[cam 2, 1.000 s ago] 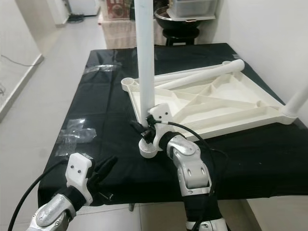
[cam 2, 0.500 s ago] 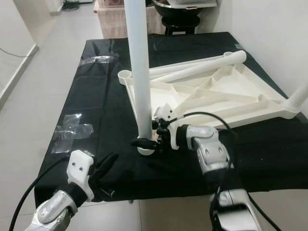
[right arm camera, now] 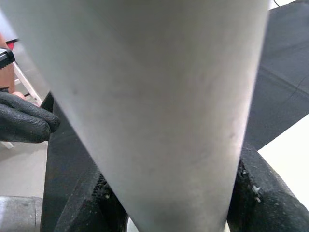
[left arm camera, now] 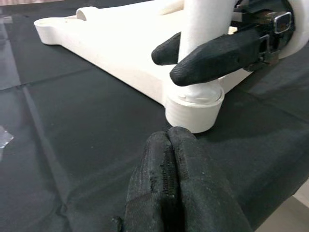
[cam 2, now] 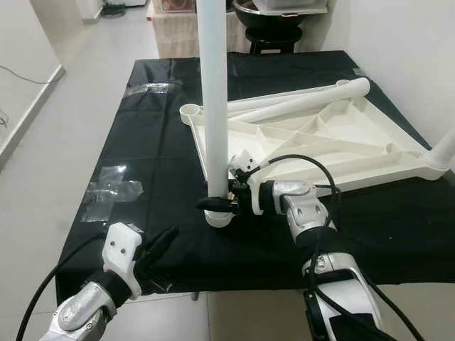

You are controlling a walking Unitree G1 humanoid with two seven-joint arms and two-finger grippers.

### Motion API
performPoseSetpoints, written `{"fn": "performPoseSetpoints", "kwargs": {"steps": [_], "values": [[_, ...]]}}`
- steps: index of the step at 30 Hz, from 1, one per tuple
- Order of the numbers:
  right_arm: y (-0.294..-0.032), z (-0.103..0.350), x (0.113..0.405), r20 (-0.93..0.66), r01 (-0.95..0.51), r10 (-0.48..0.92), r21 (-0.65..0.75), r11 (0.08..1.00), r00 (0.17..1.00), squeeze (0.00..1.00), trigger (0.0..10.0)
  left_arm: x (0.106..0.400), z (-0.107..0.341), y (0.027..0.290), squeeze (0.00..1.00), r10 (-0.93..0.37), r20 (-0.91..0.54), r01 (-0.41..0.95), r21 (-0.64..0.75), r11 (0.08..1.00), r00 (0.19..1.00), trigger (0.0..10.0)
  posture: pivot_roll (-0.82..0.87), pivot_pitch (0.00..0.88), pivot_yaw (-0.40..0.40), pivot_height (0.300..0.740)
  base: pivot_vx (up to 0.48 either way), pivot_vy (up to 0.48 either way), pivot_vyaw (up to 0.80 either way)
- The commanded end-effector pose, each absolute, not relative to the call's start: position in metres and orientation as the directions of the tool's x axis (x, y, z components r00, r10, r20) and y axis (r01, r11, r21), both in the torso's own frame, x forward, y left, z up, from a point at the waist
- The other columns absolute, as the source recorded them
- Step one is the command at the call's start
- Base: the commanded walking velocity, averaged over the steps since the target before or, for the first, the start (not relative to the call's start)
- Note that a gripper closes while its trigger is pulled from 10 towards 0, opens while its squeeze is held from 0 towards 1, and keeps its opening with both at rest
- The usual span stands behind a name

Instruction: Building children table

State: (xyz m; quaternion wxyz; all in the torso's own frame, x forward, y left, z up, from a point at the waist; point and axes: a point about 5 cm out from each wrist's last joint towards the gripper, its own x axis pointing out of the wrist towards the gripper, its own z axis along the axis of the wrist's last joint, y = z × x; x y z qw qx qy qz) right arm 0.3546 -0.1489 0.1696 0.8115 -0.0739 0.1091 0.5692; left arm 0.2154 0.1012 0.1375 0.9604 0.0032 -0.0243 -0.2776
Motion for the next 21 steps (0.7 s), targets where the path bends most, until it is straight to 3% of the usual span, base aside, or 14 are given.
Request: {"fn": "performPoseSetpoints", "kwargs": {"steps": [1,4,5,6,8,9,11,12,13,14,15,16,20,21], "values": [[-0.152,0.172,0.352,-0.202,-0.946,0.929,0.032,0.323,0.311,0.00,0.0,0.213,0.134,0.102,0.00,-0.535,0.032,0.535,0.009,0.845,0.845,10.0,0.09,0.136,0.011,0.740,0.000,0.000,0.00],[-0.165,0.180,0.348,-0.110,-0.909,0.904,0.000,0.416,0.413,0.00,0.0,0.212,0.134,0.103,0.00,-0.538,0.029,0.538,0.002,0.843,0.842,10.0,0.07,0.143,0.018,0.740,0.000,0.000,0.00],[-0.165,0.180,0.348,-0.110,-0.909,0.904,0.000,0.416,0.413,0.00,0.0,0.212,0.134,0.103,0.00,-0.538,0.029,0.538,0.002,0.843,0.842,10.0,0.07,0.143,0.018,0.740,0.000,0.000,0.00],[-0.166,0.180,0.344,-0.079,-0.864,0.861,-0.011,0.503,0.502,0.00,0.0,0.211,0.133,0.104,0.00,-0.540,0.026,0.541,0.001,0.841,0.841,10.0,0.07,0.146,0.009,0.740,0.000,0.000,0.00],[-0.166,0.180,0.344,-0.079,-0.864,0.861,-0.011,0.503,0.502,0.00,0.0,0.211,0.133,0.104,0.00,-0.540,0.026,0.541,0.001,0.841,0.841,10.0,0.07,0.146,0.009,0.740,0.000,0.000,0.00],[-0.163,0.178,0.341,-0.049,-0.784,0.782,-0.013,0.621,0.621,0.00,0.0,0.210,0.133,0.105,0.00,-0.542,0.024,0.542,0.001,0.841,0.840,10.0,0.08,0.148,0.000,0.740,0.000,0.000,0.00],[-0.163,0.178,0.341,-0.049,-0.784,0.782,-0.013,0.621,0.621,0.00,0.0,0.210,0.133,0.105,0.00,-0.542,0.024,0.542,0.001,0.841,0.840,10.0,0.08,0.148,0.000,0.740,0.000,0.000,0.00],[-0.141,0.154,0.324,-0.123,-0.635,0.627,-0.049,0.771,0.769,0.00,0.0,0.210,0.133,0.107,0.00,-0.540,0.022,0.541,0.000,0.841,0.841,10.0,0.06,0.158,0.022,0.740,0.000,0.000,0.00],[-0.141,0.154,0.324,-0.123,-0.635,0.627,-0.049,0.771,0.769,0.00,0.0,0.210,0.133,0.107,0.00,-0.540,0.022,0.541,0.000,0.841,0.841,10.0,0.06,0.158,0.022,0.740,0.000,0.000,0.00],[-0.129,0.142,0.312,-0.149,-0.510,0.494,-0.099,0.855,0.857,0.00,0.0,0.210,0.132,0.109,0.00,-0.539,0.019,0.539,0.000,0.842,0.842,10.0,0.05,0.144,0.038,0.740,0.000,0.000,0.00],[-0.129,0.142,0.312,-0.149,-0.510,0.494,-0.099,0.855,0.857,0.00,0.0,0.210,0.132,0.109,0.00,-0.539,0.019,0.539,0.000,0.842,0.842,10.0,0.05,0.144,0.038,0.740,0.000,0.000,0.00],[-0.122,0.139,0.308,-0.152,-0.425,0.406,-0.123,0.897,0.901,0.00,0.0,0.211,0.132,0.109,0.00,-0.542,0.014,0.542,0.001,0.840,0.840,10.0,0.06,0.137,0.037,0.740,0.000,0.000,0.00],[-0.111,0.139,0.315,-0.143,-0.429,0.412,-0.123,0.895,0.900,0.00,0.0,0.213,0.131,0.109,0.00,-0.554,0.008,0.554,0.007,0.833,0.833,10.0,0.06,0.128,0.033,0.740,0.000,0.000,0.00],[-0.108,0.143,0.320,-0.133,-0.443,0.427,-0.123,0.888,0.894,0.00,4.1,0.213,0.130,0.109,0.00,-0.551,0.009,0.551,0.006,0.834,0.834,10.0,0.06,0.127,0.029,0.740,0.000,0.000,0.00]]}}
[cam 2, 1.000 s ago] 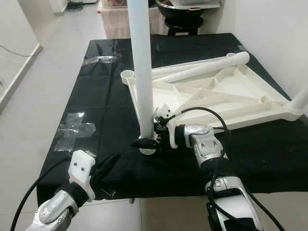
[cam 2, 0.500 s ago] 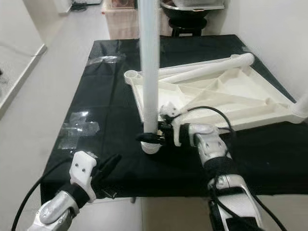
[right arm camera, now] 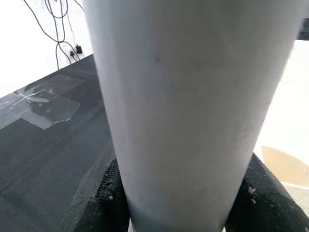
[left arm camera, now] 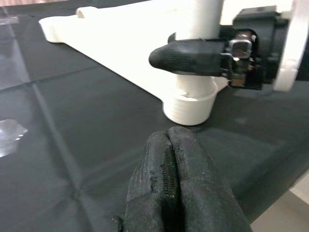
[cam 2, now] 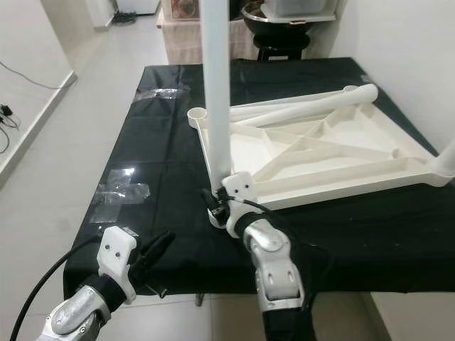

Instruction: Building children table

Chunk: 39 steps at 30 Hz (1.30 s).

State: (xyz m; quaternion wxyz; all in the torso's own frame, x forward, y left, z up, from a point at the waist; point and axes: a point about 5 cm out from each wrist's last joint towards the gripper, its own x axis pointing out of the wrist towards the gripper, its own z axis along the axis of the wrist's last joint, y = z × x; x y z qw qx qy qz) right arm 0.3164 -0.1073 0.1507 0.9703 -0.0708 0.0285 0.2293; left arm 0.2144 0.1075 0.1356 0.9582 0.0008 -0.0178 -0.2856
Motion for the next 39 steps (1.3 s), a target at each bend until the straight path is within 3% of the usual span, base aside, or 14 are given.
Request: {"fn": "performPoseSetpoints", "kwargs": {"steps": [1,4,5,6,9,13,14,15,23,24,26,27,36,39], "values": [[-0.106,0.148,0.325,-0.114,-0.473,0.462,-0.103,0.875,0.880,0.00,10.0,0.214,0.130,0.109,0.00,-0.544,0.012,0.544,0.004,0.839,0.839,10.0,0.06,0.123,0.028,0.740,0.000,0.000,0.00],[-0.105,0.151,0.327,-0.099,-0.491,0.483,-0.089,0.867,0.870,0.00,10.0,0.214,0.130,0.109,0.00,-0.539,0.013,0.539,0.002,0.842,0.842,10.0,0.06,0.123,0.028,0.740,0.000,0.000,0.00],[-0.102,0.161,0.329,-0.051,-0.545,0.542,-0.062,0.836,0.839,0.16,10.0,0.214,0.130,0.109,0.00,-0.536,0.015,0.536,0.001,0.844,0.844,10.0,0.06,0.123,0.023,0.740,0.000,0.000,0.00],[-0.099,0.170,0.330,-0.008,-0.602,0.603,-0.048,0.797,0.798,1.00,10.0,0.214,0.130,0.109,0.00,-0.534,0.016,0.534,0.001,0.845,0.845,10.0,0.06,0.123,0.023,0.740,0.000,0.000,0.00],[-0.091,0.195,0.324,0.051,-0.832,0.836,-0.088,0.549,0.546,1.00,10.0,0.216,0.131,0.108,0.00,-0.537,0.019,0.537,0.000,0.843,0.843,10.0,0.06,0.123,0.021,0.740,0.000,0.000,0.00],[-0.091,0.198,0.320,0.034,-0.862,0.870,-0.118,0.492,0.492,1.00,10.0,0.216,0.131,0.107,0.00,-0.537,0.020,0.537,0.000,0.843,0.843,10.0,0.06,0.123,0.022,0.740,0.000,0.000,0.00],[-0.094,0.198,0.319,-0.002,-0.883,0.894,-0.159,0.442,0.448,0.62,10.0,0.216,0.131,0.107,0.00,-0.537,0.021,0.537,-0.001,0.844,0.843,10.0,0.07,0.125,0.021,0.740,0.000,0.000,0.00],[-0.096,0.198,0.318,-0.033,-0.903,0.915,-0.182,0.389,0.401,0.00,10.0,0.216,0.131,0.107,0.00,-0.536,0.022,0.536,-0.001,0.844,0.844,10.0,0.07,0.125,0.020,0.740,0.000,0.000,0.00],[-0.104,0.200,0.329,-0.110,-0.959,0.963,-0.176,0.223,0.244,0.00,9.5,0.216,0.132,0.107,0.00,-0.531,0.025,0.532,-0.005,0.847,0.847,10.0,0.09,0.129,0.024,0.740,0.000,0.000,0.00],[-0.104,0.201,0.332,-0.119,-0.968,0.969,-0.156,0.196,0.215,0.00,3.7,0.215,0.133,0.107,0.00,-0.531,0.025,0.531,-0.005,0.847,0.847,10.0,0.09,0.129,0.029,0.740,0.000,0.000,0.00],[-0.104,0.201,0.332,-0.119,-0.968,0.969,-0.156,0.196,0.215,0.00,3.7,0.215,0.133,0.107,0.00,-0.531,0.025,0.531,-0.005,0.847,0.847,10.0,0.09,0.129,0.029,0.740,0.000,0.000,0.00],[-0.104,0.201,0.334,-0.122,-0.977,0.975,-0.133,0.169,0.186,0.00,0.0,0.215,0.133,0.108,0.00,-0.531,0.025,0.531,-0.005,0.847,0.847,10.0,0.10,0.129,0.029,0.740,0.000,0.000,0.00],[-0.108,0.196,0.338,-0.144,-0.983,0.975,-0.104,0.153,0.167,0.00,0.0,0.213,0.133,0.107,0.00,-0.533,0.022,0.533,-0.006,0.846,0.846,10.0,0.11,0.141,0.027,0.740,0.000,0.000,0.00],[-0.110,0.173,0.339,-0.185,-0.908,0.889,-0.085,0.410,0.419,0.00,0.0,0.210,0.133,0.106,0.00,-0.530,0.021,0.530,-0.010,0.848,0.848,10.0,0.10,0.154,0.005,0.740,0.000,0.000,0.00]]}}
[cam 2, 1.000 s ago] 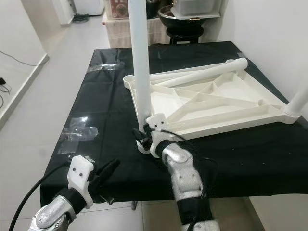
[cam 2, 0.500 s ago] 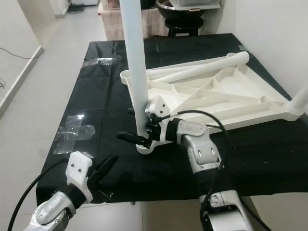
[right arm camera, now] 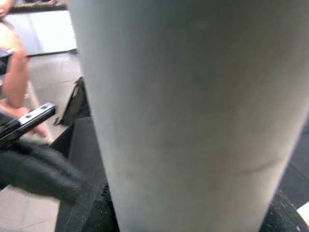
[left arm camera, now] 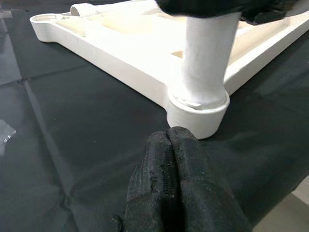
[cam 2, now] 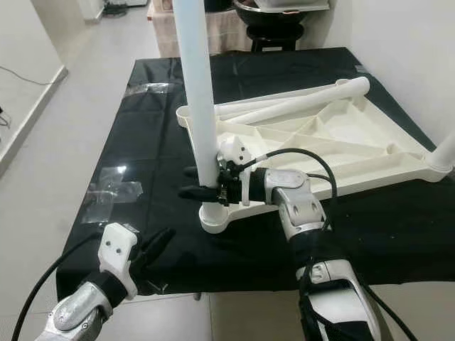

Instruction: Building children table

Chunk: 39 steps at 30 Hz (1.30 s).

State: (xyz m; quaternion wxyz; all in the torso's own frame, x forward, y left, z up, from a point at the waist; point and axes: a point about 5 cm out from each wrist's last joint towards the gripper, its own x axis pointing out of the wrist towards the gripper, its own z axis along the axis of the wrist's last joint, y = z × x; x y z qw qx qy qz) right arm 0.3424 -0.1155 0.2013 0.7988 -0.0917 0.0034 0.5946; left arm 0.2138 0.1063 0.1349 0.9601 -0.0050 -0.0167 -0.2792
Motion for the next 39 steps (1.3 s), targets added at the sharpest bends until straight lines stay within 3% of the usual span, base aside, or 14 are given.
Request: {"fn": "performPoseSetpoints", "kwargs": {"steps": [1,2,3,4,6,10,11,12,16,17,24,30,39], "values": [[-0.110,0.173,0.339,-0.185,-0.908,0.889,-0.085,0.410,0.419,0.00,0.0,0.210,0.133,0.106,0.00,-0.530,0.021,0.530,-0.010,0.848,0.848,10.0,0.10,0.154,0.005,0.740,0.000,0.000,0.00],[-0.108,0.153,0.336,-0.189,-0.694,0.676,-0.037,0.719,0.712,0.00,0.0,0.210,0.133,0.107,0.00,-0.525,0.020,0.526,-0.011,0.851,0.851,10.0,0.10,0.163,-0.001,0.740,0.000,0.000,0.00],[-0.108,0.153,0.336,-0.189,-0.694,0.676,-0.037,0.719,0.712,0.00,0.0,0.210,0.133,0.107,0.00,-0.525,0.020,0.526,-0.011,0.851,0.851,10.0,0.10,0.163,-0.001,0.740,0.000,0.000,0.00],[-0.101,0.135,0.314,-0.241,-0.582,0.565,-0.001,0.813,0.789,0.00,0.0,0.210,0.134,0.108,0.00,-0.522,0.021,0.523,-0.012,0.853,0.853,10.0,0.09,0.175,0.010,0.740,0.000,0.000,0.00],[-0.094,0.133,0.299,-0.254,-0.517,0.496,-0.018,0.856,0.831,0.00,0.0,0.211,0.134,0.109,0.00,-0.521,0.020,0.521,-0.012,0.853,0.853,10.0,0.07,0.163,0.024,0.740,0.000,0.000,0.00],[-0.085,0.145,0.305,-0.197,-0.537,0.525,-0.006,0.844,0.828,0.00,0.0,0.214,0.132,0.109,0.00,-0.533,0.018,0.533,-0.012,0.846,0.846,10.0,0.08,0.147,0.022,0.740,0.000,0.000,0.00],[-0.085,0.145,0.313,-0.185,-0.533,0.527,0.021,0.846,0.829,0.00,5.7,0.216,0.132,0.108,0.00,-0.540,0.017,0.540,-0.007,0.841,0.841,10.0,0.08,0.142,0.020,0.740,0.000,0.000,0.00],[-0.081,0.148,0.320,-0.159,-0.543,0.542,0.044,0.839,0.825,0.00,10.0,0.217,0.132,0.108,0.00,-0.542,0.017,0.542,-0.001,0.840,0.840,10.0,0.08,0.141,0.018,0.740,0.000,0.000,0.00],[-0.079,0.151,0.322,-0.130,-0.556,0.558,0.056,0.829,0.819,0.00,10.0,0.217,0.132,0.109,0.00,-0.535,0.019,0.535,-0.001,0.845,0.845,10.0,0.08,0.141,0.018,0.740,0.000,0.000,0.00],[-0.078,0.157,0.324,-0.079,-0.590,0.593,0.068,0.805,0.801,1.00,10.0,0.217,0.132,0.109,0.00,-0.522,0.019,0.522,0.004,0.853,0.853,10.0,0.08,0.137,0.011,0.740,0.000,0.000,0.00],[-0.088,0.170,0.322,0.016,-0.608,0.608,0.054,0.792,0.794,1.00,10.0,0.219,0.132,0.112,0.00,-0.496,0.016,0.496,0.011,0.868,0.868,10.0,0.06,0.139,0.011,0.740,0.000,0.000,0.00],[-0.122,0.172,0.281,0.055,-0.610,0.608,0.034,0.792,0.792,1.00,10.0,0.226,0.131,0.118,0.00,-0.438,0.020,0.438,0.001,0.899,0.899,10.0,-0.01,0.140,0.028,0.740,0.000,0.000,0.00],[-0.153,0.163,0.260,0.084,-0.513,0.510,0.022,0.858,0.856,1.00,10.0,0.230,0.130,0.128,0.00,-0.375,0.011,0.373,0.063,0.926,0.927,10.0,-0.04,0.130,0.048,0.740,0.000,0.000,0.00]]}}
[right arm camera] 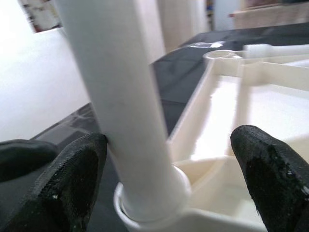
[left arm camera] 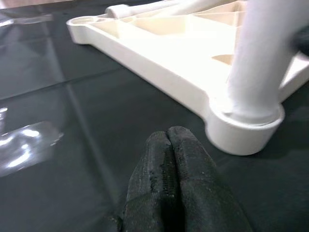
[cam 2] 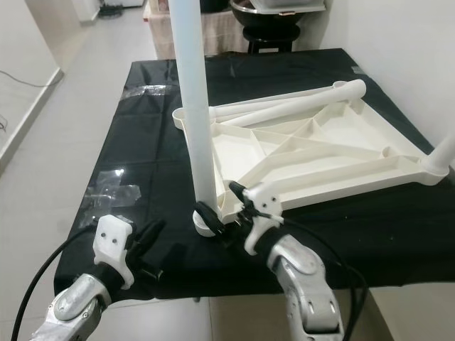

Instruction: Building children table

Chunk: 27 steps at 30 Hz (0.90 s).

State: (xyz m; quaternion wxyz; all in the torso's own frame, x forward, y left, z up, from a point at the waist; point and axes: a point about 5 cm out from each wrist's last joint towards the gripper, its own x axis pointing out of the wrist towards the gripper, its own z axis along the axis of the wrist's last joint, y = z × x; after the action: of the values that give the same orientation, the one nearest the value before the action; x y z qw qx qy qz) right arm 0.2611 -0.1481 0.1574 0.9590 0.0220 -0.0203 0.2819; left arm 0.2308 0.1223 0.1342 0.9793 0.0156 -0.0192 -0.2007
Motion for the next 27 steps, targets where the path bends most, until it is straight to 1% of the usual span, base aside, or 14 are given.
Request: {"fn": "performPoseSetpoints", "kwargs": {"steps": [1,3,4,6,7,8,9,11,12,15,20,27], "values": [[-0.155,0.162,0.260,0.086,-0.495,0.492,0.023,0.869,0.866,1.00,10.0,0.230,0.130,0.129,0.00,-0.364,0.011,0.362,0.069,0.929,0.931,10.0,-0.04,0.129,0.046,0.740,0.000,0.000,0.00],[-0.162,0.159,0.258,0.078,-0.433,0.430,0.029,0.901,0.899,1.00,10.0,0.231,0.129,0.131,0.00,-0.334,0.012,0.332,0.081,0.940,0.943,10.0,-0.04,0.126,0.044,0.740,0.000,0.000,0.00],[-0.162,0.159,0.258,0.078,-0.433,0.430,0.029,0.901,0.899,1.00,10.0,0.231,0.129,0.131,0.00,-0.334,0.012,0.332,0.081,0.940,0.943,10.0,-0.04,0.126,0.044,0.740,0.000,0.000,0.00],[-0.164,0.155,0.257,0.066,-0.386,0.383,0.043,0.922,0.921,1.00,10.0,0.232,0.128,0.134,0.00,-0.292,0.011,0.290,0.093,0.953,0.956,10.0,-0.03,0.125,0.043,0.740,0.000,0.000,0.00],[-0.161,0.152,0.258,0.057,-0.346,0.343,0.052,0.937,0.938,1.00,10.0,0.234,0.128,0.139,0.00,-0.236,0.008,0.233,0.112,0.966,0.972,10.0,-0.03,0.120,0.040,0.740,0.000,0.000,0.00],[-0.161,0.152,0.258,0.057,-0.346,0.343,0.052,0.937,0.938,1.00,10.0,0.234,0.128,0.139,0.00,-0.236,0.008,0.233,0.112,0.966,0.972,10.0,-0.03,0.120,0.040,0.740,0.000,0.000,0.00],[-0.160,0.151,0.259,0.053,-0.332,0.329,0.042,0.942,0.943,0.50,10.0,0.236,0.127,0.142,0.00,-0.192,-0.004,0.191,0.139,0.972,0.981,10.0,-0.02,0.120,0.037,0.740,0.000,0.000,0.00],[-0.160,0.151,0.260,0.052,-0.331,0.329,0.034,0.943,0.943,0.50,10.0,0.237,0.126,0.143,0.00,-0.173,-0.012,0.173,0.154,0.973,0.985,10.0,-0.02,0.120,0.037,0.740,0.000,0.000,0.00],[-0.161,0.151,0.261,0.052,-0.318,0.317,0.026,0.948,0.947,0.00,10.0,0.238,0.125,0.143,0.00,-0.166,-0.014,0.166,0.157,0.974,0.986,10.0,-0.02,0.121,0.037,0.740,0.000,0.000,0.00],[-0.162,0.152,0.262,0.054,-0.307,0.305,0.022,0.952,0.951,0.00,10.0,0.238,0.125,0.143,0.00,-0.162,-0.016,0.163,0.154,0.975,0.987,10.0,-0.03,0.121,0.035,0.740,0.000,0.000,0.00],[-0.166,0.153,0.269,0.060,-0.239,0.237,0.016,0.971,0.970,0.00,10.0,0.242,0.124,0.143,0.00,-0.178,-0.030,0.180,0.145,0.973,0.984,10.0,-0.02,0.123,0.032,0.740,0.000,0.000,0.00],[-0.163,0.151,0.273,0.056,-0.219,0.218,0.012,0.976,0.974,0.00,10.0,0.247,0.123,0.142,0.00,-0.188,-0.040,0.192,0.177,0.965,0.981,10.0,-0.02,0.115,0.050,0.740,0.000,0.480,0.00]]}}
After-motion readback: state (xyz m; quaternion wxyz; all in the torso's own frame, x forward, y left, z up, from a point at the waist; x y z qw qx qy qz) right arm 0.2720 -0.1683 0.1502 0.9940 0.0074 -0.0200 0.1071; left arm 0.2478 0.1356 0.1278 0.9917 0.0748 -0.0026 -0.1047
